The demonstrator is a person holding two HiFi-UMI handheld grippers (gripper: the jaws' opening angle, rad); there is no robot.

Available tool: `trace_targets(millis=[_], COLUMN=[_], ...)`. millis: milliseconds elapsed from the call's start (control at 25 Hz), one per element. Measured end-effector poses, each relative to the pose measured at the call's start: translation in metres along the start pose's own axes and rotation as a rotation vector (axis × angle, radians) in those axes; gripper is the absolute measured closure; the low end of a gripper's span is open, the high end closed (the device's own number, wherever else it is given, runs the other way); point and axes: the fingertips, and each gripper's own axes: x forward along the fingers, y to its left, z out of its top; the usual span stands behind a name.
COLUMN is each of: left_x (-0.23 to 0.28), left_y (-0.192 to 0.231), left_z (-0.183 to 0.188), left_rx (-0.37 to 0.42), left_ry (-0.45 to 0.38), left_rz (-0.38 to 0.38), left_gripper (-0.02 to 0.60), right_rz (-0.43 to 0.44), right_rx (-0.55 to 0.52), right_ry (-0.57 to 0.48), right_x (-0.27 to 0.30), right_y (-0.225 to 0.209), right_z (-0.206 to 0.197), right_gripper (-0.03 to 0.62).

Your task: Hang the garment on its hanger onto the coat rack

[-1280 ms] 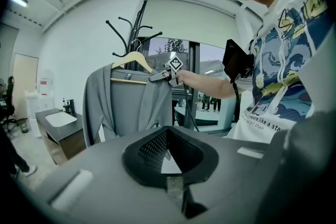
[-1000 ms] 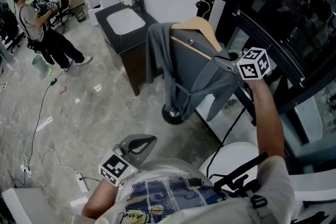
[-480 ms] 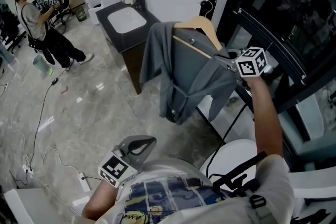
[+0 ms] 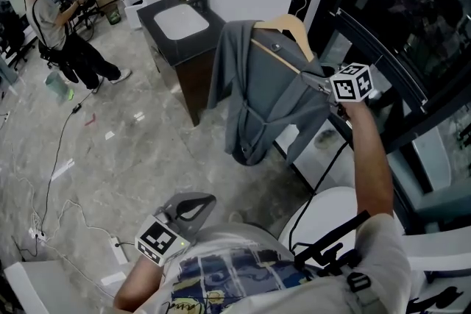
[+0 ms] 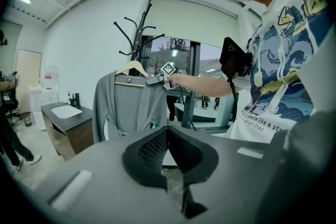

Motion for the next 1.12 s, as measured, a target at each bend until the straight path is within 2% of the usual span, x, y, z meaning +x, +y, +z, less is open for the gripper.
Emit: trace_targets(millis=[120,240,480,640,720,840,1120], left_x=[-0.013,-0.028,-0.05,-0.066,-0.075,-0.088,-0.112], left_y=[-0.005,-0.008,-0.022,-0.032,-0.037,-0.042,-0.055], left_z=[-0.005,-0.009,-0.022,-0.026,-0.029,-0.035,-0.046], left_rx=[-0.004,0.001,0.016,0.02,0.018,0.017,0.026], left_ry=[0.0,0.003,-0.004,-0.023,-0.024,-0.022,-0.025], left_rz=[-0.005,-0.014,-0.067,-0.1,-0.117,-0.139,-0.173], left_gripper=[0.578,0.578,0.578,0.578,0.578,0.578,0.578], right_rz=[-0.073,-0.162,-0.36,-0.462,-0.47,-0.44,-0.294], right_rx=[0.004,0.017,0.013,-0.024,-0.05,-0.069,-0.018], right_ry=[-0.022,-0.072,-0.137,-0.174,-0.179,-0.17,-0.137], right_x=[-0.009,-0.027,-0.074,-0.106,-0.114,-0.112,-0.087], right_y=[-0.004,-0.003,0.01,0.045,0.077,0.134,0.278], right_z=[-0.002,0.001,-0.002,-0.003,-0.008,-0.022,-0.078], right_gripper=[0.43,0.404,0.399,0.399,0.401,0.41,0.471])
